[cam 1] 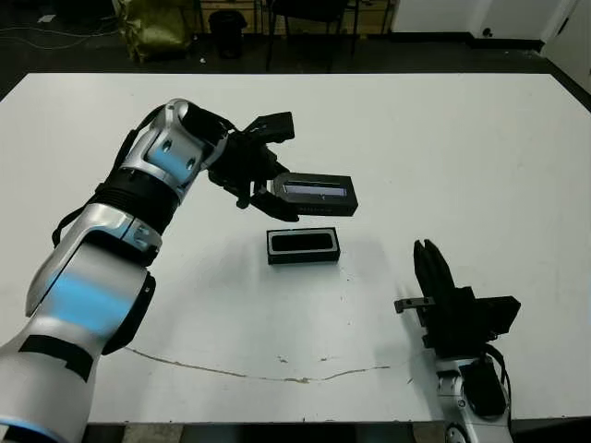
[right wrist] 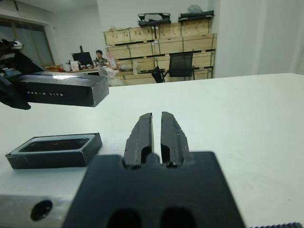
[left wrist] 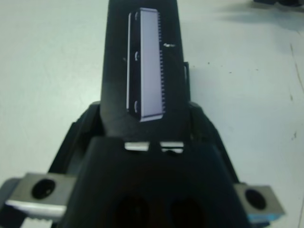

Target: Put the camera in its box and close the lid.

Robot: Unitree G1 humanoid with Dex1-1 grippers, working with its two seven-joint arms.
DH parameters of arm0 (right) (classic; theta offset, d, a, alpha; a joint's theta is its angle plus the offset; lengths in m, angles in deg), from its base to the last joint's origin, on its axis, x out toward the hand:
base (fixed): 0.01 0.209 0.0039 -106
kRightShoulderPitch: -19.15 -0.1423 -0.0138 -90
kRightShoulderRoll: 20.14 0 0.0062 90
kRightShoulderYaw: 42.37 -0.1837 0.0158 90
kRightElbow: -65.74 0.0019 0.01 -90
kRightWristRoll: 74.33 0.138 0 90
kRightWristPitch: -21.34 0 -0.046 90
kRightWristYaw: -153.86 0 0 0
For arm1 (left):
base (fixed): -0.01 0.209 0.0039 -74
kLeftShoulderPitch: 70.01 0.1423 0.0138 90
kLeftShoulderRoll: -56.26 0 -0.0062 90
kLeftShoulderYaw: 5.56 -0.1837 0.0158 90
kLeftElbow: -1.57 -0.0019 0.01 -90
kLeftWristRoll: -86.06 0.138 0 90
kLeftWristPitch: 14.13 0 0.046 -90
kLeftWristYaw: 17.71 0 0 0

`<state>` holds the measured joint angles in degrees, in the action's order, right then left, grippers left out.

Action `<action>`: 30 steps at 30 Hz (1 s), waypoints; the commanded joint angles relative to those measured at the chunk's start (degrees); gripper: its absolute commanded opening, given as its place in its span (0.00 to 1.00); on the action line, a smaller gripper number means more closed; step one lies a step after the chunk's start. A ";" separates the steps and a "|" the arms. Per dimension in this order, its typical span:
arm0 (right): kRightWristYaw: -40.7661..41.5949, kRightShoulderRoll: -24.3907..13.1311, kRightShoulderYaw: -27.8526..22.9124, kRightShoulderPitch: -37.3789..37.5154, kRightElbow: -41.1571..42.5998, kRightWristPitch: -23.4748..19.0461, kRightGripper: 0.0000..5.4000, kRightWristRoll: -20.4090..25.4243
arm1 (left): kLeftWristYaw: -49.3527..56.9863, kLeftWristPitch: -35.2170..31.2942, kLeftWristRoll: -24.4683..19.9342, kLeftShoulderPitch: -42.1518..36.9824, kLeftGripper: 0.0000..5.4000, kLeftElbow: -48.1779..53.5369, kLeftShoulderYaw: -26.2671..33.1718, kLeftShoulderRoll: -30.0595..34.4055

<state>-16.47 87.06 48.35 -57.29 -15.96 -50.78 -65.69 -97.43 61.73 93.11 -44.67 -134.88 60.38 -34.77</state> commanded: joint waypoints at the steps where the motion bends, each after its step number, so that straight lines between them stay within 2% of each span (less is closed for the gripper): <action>1: -0.36 -0.12 0.01 0.84 -0.01 -1.15 0.00 0.11 | -0.67 0.85 1.21 -0.06 0.48 -1.17 -1.20 -0.40; 5: -0.25 -0.07 0.05 0.91 -0.10 -1.09 0.00 0.34 | -1.22 -1.04 1.79 -0.25 0.48 -1.55 -1.96 -0.90; 17: -1.11 -0.17 0.22 1.66 0.85 -1.85 0.00 0.01 | -2.20 -0.54 3.04 0.09 0.48 -2.41 -3.52 -2.14; 22: -0.42 -0.48 -0.04 1.19 -0.43 -0.31 0.00 0.15 | -2.27 -0.06 3.51 0.40 0.48 -2.72 -4.23 -2.46; 30: -0.24 -0.37 0.00 1.34 -0.28 -0.42 0.00 0.75 | -2.21 -0.94 4.35 0.93 0.48 -3.10 -5.14 -3.36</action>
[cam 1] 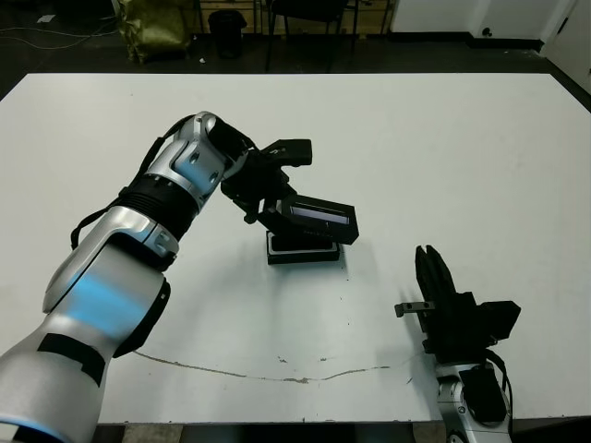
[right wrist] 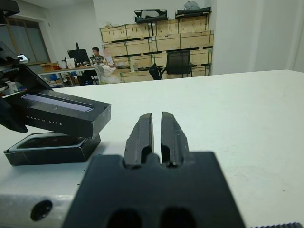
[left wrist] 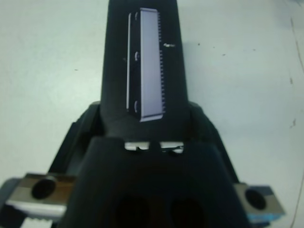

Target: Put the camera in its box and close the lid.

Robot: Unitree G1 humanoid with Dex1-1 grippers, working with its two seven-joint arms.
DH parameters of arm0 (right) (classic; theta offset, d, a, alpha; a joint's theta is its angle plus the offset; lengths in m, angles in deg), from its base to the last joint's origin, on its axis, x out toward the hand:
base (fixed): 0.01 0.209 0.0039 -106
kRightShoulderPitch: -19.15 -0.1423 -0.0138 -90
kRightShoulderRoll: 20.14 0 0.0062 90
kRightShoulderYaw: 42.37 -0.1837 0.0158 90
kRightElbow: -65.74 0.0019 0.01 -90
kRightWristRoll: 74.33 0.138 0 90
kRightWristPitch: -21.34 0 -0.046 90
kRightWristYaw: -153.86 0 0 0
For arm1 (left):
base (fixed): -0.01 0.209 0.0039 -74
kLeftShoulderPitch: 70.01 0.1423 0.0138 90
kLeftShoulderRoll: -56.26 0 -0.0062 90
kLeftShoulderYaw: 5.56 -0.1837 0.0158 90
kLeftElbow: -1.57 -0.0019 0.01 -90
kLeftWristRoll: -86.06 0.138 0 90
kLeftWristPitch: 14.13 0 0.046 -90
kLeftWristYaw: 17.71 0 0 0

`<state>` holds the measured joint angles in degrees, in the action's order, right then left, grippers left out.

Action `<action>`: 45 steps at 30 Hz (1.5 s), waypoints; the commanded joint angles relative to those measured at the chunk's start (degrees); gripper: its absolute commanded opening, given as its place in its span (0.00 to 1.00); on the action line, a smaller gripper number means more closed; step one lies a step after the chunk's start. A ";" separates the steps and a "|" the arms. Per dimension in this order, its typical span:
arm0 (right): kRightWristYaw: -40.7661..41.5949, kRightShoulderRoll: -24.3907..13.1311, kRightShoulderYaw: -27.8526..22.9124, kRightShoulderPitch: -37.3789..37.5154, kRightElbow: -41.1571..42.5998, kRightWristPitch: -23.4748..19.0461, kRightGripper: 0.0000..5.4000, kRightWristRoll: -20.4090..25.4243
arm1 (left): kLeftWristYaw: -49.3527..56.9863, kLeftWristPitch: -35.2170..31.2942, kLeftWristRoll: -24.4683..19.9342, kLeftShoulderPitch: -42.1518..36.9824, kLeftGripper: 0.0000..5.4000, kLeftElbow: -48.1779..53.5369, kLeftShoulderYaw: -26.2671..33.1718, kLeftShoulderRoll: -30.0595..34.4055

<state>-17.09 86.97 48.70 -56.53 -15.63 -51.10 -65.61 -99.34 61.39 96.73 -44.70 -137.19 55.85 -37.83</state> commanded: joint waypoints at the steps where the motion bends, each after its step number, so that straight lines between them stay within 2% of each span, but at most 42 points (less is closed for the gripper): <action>1: 0.44 -0.33 -0.38 0.58 -0.60 -0.12 0.00 0.75 | -0.35 -0.54 0.83 0.98 0.48 -1.02 -0.73 -0.44; 45: -0.25 0.00 0.14 1.74 1.55 -1.54 0.00 0.82 | -0.63 1.58 2.62 1.59 0.48 -3.82 -1.74 -0.82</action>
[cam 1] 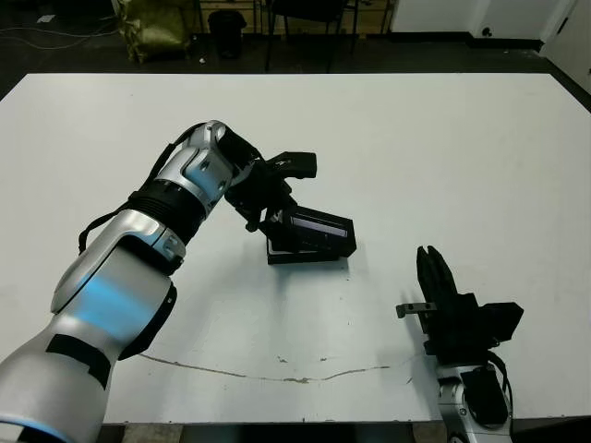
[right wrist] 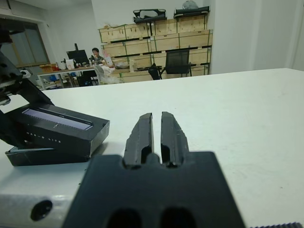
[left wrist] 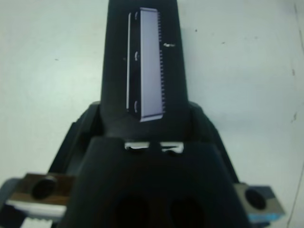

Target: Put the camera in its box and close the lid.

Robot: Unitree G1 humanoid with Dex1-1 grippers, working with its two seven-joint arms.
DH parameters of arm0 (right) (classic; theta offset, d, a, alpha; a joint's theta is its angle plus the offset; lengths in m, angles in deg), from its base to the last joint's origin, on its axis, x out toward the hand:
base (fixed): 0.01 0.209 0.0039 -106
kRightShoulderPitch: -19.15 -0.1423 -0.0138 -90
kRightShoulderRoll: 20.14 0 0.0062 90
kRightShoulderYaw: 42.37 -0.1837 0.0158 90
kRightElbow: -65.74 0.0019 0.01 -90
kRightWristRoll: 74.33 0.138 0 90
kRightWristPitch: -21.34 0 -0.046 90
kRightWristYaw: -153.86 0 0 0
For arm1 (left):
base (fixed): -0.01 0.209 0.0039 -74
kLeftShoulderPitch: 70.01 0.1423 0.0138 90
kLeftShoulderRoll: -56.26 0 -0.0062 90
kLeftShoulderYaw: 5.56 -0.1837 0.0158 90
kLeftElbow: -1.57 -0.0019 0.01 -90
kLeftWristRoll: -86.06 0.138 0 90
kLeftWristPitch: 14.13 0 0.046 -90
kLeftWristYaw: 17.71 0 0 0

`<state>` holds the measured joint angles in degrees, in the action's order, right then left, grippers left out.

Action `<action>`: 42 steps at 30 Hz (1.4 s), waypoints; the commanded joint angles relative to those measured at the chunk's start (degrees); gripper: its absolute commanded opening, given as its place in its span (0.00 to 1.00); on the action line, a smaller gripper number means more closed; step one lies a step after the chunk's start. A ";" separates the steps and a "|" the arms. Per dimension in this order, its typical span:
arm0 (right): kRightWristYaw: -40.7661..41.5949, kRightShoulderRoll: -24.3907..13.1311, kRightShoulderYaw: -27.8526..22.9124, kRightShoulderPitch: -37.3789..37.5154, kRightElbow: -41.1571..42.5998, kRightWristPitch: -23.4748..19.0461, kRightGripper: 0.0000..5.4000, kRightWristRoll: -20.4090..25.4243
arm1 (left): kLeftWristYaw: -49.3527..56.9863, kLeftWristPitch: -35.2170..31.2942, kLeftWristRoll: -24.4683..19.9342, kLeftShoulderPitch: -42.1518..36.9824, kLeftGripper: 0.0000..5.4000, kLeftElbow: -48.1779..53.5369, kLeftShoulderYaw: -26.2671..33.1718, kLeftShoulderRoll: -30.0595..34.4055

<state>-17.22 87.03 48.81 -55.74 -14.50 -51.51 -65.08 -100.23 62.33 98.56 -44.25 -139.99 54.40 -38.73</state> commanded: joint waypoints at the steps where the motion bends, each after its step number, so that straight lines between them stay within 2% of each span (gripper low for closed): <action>1: -0.14 -0.03 0.08 1.06 0.70 -1.24 0.00 0.38 | 0.35 0.32 0.73 1.13 0.48 -1.21 -0.14 0.02; 8: 0.81 -0.28 -0.21 0.83 -0.32 0.72 0.00 0.68 | 0.24 0.38 0.65 0.92 0.48 -2.58 0.21 0.05; 17: 0.43 0.11 -0.05 1.44 0.86 -0.76 0.00 1.44 | -0.27 0.63 1.05 0.88 0.48 -2.63 -0.06 0.75; 27: 0.81 -0.24 -0.14 1.21 0.29 0.30 0.00 1.34 | -0.51 1.10 1.37 1.04 0.48 -3.23 -0.02 1.67; 35: -0.45 -0.17 0.11 2.07 2.27 -1.66 0.00 0.18 | -0.77 1.04 1.44 1.85 0.48 -3.72 0.07 2.70; 38: -1.45 -0.14 0.31 2.56 3.94 -3.67 0.00 -0.69 | -0.57 1.01 1.58 2.31 0.48 -3.94 0.03 2.99; 42: -0.75 -0.32 0.40 2.67 4.22 -3.10 0.00 -0.11 | -0.32 0.67 1.49 3.25 0.48 -3.85 0.25 3.22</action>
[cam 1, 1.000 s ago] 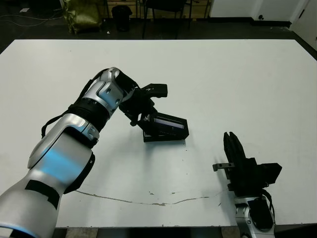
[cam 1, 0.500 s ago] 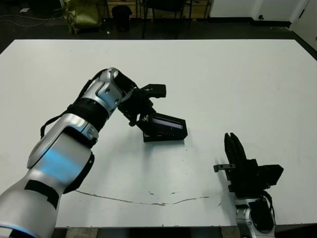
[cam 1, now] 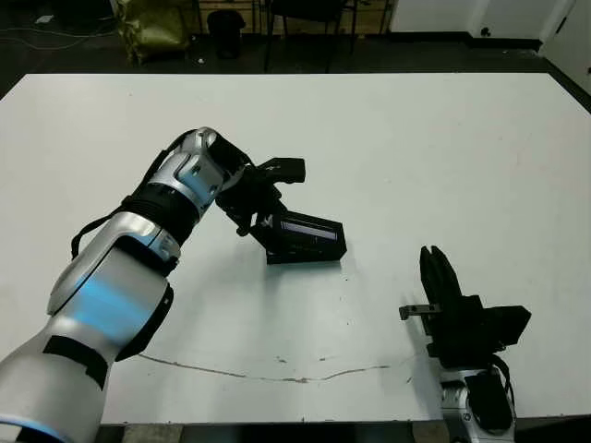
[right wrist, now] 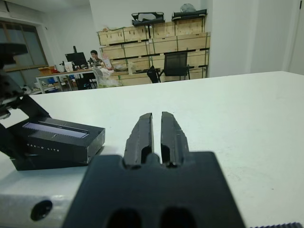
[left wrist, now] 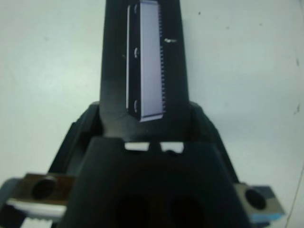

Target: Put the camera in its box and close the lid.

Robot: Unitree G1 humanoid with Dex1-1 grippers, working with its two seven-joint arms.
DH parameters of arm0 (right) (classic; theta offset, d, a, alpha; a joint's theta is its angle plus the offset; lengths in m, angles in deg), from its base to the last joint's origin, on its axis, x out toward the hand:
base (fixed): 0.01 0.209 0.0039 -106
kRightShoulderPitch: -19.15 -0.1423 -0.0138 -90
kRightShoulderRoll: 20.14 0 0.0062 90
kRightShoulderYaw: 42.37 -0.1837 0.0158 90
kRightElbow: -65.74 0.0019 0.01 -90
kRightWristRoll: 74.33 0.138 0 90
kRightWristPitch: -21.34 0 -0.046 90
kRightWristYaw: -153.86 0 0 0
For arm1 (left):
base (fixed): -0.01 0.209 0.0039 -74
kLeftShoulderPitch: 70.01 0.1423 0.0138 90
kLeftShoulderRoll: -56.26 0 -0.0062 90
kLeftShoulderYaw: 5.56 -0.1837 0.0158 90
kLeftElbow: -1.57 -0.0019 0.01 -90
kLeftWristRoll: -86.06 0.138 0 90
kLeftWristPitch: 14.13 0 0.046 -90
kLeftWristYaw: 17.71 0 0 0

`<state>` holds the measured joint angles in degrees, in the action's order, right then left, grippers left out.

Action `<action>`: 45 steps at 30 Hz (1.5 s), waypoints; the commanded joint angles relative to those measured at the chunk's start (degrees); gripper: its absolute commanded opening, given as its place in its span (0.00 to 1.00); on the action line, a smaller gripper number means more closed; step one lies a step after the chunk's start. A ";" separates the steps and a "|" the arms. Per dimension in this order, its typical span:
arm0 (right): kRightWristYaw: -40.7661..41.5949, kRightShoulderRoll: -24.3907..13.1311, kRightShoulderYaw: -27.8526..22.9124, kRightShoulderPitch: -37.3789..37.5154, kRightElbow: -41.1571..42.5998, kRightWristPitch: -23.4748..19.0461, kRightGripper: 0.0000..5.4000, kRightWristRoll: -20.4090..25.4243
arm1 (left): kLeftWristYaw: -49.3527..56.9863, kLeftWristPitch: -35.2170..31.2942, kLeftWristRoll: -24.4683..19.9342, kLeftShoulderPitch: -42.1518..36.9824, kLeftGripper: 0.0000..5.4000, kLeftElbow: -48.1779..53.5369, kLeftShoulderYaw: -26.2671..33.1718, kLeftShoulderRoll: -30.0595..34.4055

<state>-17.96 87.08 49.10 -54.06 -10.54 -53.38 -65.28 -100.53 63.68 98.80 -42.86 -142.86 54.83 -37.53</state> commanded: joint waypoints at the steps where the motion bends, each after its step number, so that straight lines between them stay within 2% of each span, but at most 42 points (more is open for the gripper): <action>1: -0.21 -0.36 0.19 1.22 0.84 -1.75 0.00 -0.04 | 0.00 -1.01 1.27 2.02 0.48 -1.06 -0.17 2.01; 8: -0.62 -0.23 0.55 2.16 3.50 -3.43 0.00 0.11 | -0.19 -1.33 1.40 3.27 0.48 -1.84 -0.41 2.15; 14: -0.24 -0.59 0.46 2.09 3.54 -2.81 0.00 0.00 | -0.65 1.84 1.13 4.68 0.48 -2.72 0.19 2.43; 24: 0.21 -0.40 0.42 1.76 2.89 -2.40 0.00 0.83 | 2.89 1.75 2.43 5.28 0.48 -0.69 -0.32 2.43; 32: 0.50 -0.33 0.45 1.85 2.98 -2.22 0.00 0.96 | 4.79 11.16 2.89 6.60 0.81 1.56 -1.07 3.13; 36: 1.02 -0.45 0.31 1.68 2.34 -1.50 0.00 1.38 | 5.09 10.89 2.92 6.58 1.00 1.63 -1.07 3.21; 45: 2.19 -0.47 -0.03 1.24 0.82 -0.07 0.00 2.02 | 6.35 11.11 3.27 6.92 1.00 1.54 -1.17 3.44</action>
<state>-16.12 86.90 49.36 -52.80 -8.53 -54.01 -63.77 -95.07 75.18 99.99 -38.31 -140.51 54.63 -34.83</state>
